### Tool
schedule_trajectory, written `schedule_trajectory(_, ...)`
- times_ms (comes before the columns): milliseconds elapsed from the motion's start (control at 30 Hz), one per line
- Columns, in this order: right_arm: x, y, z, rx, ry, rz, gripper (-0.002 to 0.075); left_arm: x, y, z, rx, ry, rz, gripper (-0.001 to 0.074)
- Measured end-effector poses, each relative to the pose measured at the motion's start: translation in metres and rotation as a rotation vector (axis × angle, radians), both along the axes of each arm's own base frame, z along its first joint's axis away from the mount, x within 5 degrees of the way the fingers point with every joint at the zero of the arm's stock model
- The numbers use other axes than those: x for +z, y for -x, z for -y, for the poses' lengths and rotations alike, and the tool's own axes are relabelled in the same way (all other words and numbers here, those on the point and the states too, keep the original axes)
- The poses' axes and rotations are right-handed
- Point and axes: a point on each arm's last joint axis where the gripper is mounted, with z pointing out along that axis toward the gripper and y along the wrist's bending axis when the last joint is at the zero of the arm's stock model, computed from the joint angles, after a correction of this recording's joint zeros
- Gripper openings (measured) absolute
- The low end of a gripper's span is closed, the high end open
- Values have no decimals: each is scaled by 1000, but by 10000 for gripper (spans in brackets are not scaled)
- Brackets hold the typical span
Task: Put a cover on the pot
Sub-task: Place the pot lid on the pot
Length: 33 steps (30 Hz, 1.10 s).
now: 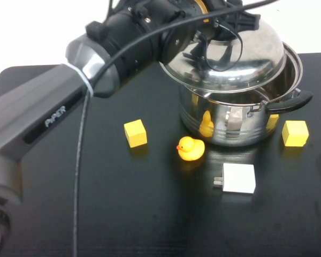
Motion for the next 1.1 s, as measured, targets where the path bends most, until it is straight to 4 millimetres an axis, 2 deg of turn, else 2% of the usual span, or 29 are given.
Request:
schedule_trajectory(400, 0, 0, 0, 0, -1, 0, -2, -26, -4, 27, -75, -45, 53, 333)
schedule_trajectory(1100, 0, 0, 0, 0, -1, 0, -2, -32, -7, 31, -83, -44, 62, 333)
